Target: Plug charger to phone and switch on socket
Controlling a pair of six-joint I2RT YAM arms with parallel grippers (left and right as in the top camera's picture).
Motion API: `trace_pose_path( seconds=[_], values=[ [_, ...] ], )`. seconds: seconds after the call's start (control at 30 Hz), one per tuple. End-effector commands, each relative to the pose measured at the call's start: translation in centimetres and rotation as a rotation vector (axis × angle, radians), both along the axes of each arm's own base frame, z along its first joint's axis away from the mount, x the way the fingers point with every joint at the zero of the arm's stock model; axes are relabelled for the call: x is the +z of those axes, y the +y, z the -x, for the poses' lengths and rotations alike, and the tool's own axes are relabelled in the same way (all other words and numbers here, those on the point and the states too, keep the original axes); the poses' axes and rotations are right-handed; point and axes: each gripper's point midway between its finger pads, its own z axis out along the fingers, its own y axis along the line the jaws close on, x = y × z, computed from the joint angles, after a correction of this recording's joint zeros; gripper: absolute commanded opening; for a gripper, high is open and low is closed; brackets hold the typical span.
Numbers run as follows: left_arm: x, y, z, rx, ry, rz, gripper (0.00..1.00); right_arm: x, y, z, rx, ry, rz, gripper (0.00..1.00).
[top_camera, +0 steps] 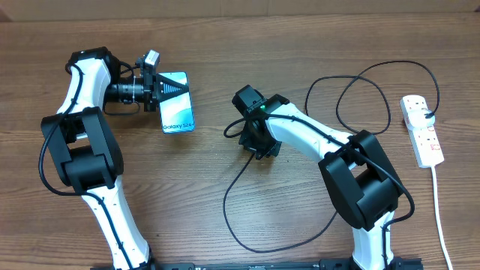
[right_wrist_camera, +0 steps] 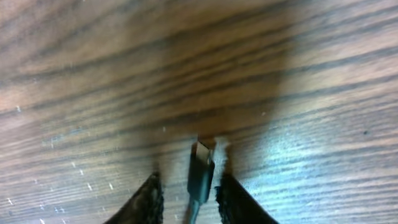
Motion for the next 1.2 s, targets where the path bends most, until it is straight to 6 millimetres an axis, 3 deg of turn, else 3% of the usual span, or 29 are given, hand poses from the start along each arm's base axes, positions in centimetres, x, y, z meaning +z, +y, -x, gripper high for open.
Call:
trace_pose_path(
  seconds=[0.0,0.17,0.37,0.57,0.67,0.8,0.93,1.03,1.17],
  values=[
    [1.4,-0.4,-0.2,0.003,-0.023,0.018,0.04,-2.4,-0.8,2.6,-0.001,0.109,0.023,0.31],
    [1.4,-0.4,-0.2,0.003,-0.023,0.017,0.04,-2.4,-0.8,2.0,-0.003,0.083,0.024,0.26],
    [1.4,-0.4,-0.2,0.003,-0.023,0.017,0.04,-2.5,-1.0,1.5,-0.006,0.063,0.032,0.07],
    [1.4,-0.4,-0.2,0.003,-0.02,0.019,0.04,-2.5,-0.6,1.0,-0.007,0.048,0.009,0.04],
    [2.9,-0.7,-0.2,0.006,-0.102,0.09,0.04,-1.8,1.4,1.0,0.101,0.066,-0.132,0.04],
    [5.8,-0.9,-0.3,0.051,-0.245,0.216,0.04,2.1,5.3,1.1,0.358,0.03,-0.442,0.04],
    [6.4,-0.8,-0.3,0.068,-0.247,0.239,0.04,8.2,8.5,2.4,0.607,-0.061,-0.741,0.04],
    [6.5,-0.8,-0.4,0.075,-0.229,0.248,0.04,12.0,9.6,3.5,0.726,-0.128,-0.87,0.04],
    [6.5,-0.8,-0.4,0.08,-0.195,0.254,0.05,14.5,10.1,4.0,0.766,-0.173,-0.928,0.04]
  ],
)
